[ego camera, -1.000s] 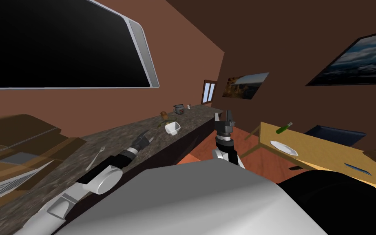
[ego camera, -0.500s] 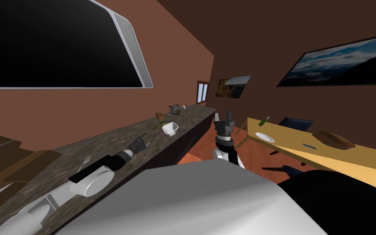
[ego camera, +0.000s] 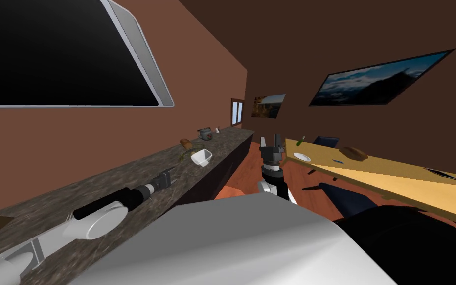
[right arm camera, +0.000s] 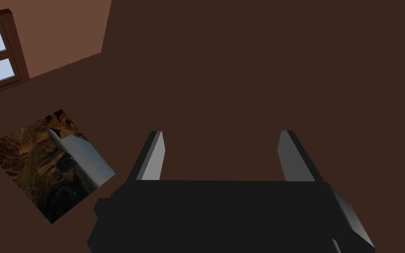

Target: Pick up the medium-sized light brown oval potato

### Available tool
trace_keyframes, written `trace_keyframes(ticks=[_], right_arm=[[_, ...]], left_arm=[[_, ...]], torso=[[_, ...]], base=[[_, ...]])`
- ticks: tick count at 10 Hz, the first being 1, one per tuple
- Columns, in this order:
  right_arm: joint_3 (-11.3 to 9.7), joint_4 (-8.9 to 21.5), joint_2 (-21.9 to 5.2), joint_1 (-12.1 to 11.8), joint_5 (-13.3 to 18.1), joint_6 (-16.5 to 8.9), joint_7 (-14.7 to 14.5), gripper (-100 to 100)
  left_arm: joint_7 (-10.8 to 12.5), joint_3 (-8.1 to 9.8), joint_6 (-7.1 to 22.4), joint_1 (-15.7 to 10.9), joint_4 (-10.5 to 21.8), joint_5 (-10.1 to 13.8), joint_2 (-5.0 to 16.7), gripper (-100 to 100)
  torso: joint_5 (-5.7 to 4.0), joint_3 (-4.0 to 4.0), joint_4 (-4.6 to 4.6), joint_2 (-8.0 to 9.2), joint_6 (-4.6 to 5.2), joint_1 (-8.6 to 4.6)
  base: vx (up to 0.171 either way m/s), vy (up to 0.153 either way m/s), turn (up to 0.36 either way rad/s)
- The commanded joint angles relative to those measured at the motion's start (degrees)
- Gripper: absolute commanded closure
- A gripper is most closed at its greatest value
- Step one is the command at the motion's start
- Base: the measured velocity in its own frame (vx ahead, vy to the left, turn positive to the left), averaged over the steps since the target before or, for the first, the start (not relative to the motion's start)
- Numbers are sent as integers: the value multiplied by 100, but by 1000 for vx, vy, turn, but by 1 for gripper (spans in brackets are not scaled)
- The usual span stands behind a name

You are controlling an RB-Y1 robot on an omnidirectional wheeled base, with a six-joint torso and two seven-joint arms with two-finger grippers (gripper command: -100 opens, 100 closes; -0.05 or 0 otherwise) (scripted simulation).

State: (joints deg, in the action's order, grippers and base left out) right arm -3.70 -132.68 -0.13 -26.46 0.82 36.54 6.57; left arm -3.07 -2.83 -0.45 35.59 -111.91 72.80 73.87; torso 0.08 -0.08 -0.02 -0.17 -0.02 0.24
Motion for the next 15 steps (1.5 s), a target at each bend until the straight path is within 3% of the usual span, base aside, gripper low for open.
trace_keyframes(ticks=[1,2,3,4,5,7,8,9,10,11,12,14,15], right_arm=[[0,0,0,0,0,0,0,0],[0,0,0,-1,0,0,0,0],[0,0,0,0,0,0,0,0],[1,0,0,-1,0,0,0,0],[1,0,0,-2,0,0,0,0],[0,0,0,-1,0,0,0,0],[1,0,0,-2,0,0,0,0],[0,0,0,-1,0,0,0,0],[0,0,0,-1,0,0,0,0],[0,0,0,-1,0,0,0,0],[1,0,0,-2,0,0,0,0],[1,-1,0,-2,0,0,0,0],[1,-1,0,-2,0,0,0,0]], left_arm=[[34,-162,-17,-8,153,211,286,-100],[-5,-171,181,100,302,433,510,-100],[-5,-171,181,100,302,477,696,-100],[-5,-171,181,100,302,477,696,-100],[-48,-182,384,215,451,724,949,-100],[-48,-182,384,215,451,724,1003,-100],[-93,-193,588,335,599,951,1227,-100],[-93,-193,588,335,599,951,1294,-100],[-142,-204,717,459,745,1157,1566,-100],[-142,-204,788,459,745,1157,1566,-100],[-193,-216,929,586,889,1343,1820,-100],[-193,-216,998,586,889,1343,1820,-100],[-246,-227,1199,713,1028,1508,2054,-100]], torso=[[0,0,0,0,0,0],[0,-1,-1,-2,-5,-1],[-1,-2,-1,-3,2,-3],[-1,-2,0,-4,-7,-5],[-2,-3,-1,-6,-9,-11],[-2,-6,-2,-11,-5,-10],[-2,-5,-2,-10,-10,-12],[-4,-8,-3,-13,0,-13],[-1,-7,-3,-13,-6,-11],[-3,-9,-4,-16,1,-12],[-1,-8,-3,-14,-9,-11],[-1,-10,-3,-17,-9,-11],[-2,-8,-2,-14,-11,-15]], base=[[-13,40,-187],[-16,32,-383],[-14,32,-157],[-2,13,45],[2,11,-331],[2,18,-101],[6,9,-250],[6,21,-242],[8,16,-374],[9,22,-193],[18,18,-314],[13,14,-74],[18,-3,-299]])
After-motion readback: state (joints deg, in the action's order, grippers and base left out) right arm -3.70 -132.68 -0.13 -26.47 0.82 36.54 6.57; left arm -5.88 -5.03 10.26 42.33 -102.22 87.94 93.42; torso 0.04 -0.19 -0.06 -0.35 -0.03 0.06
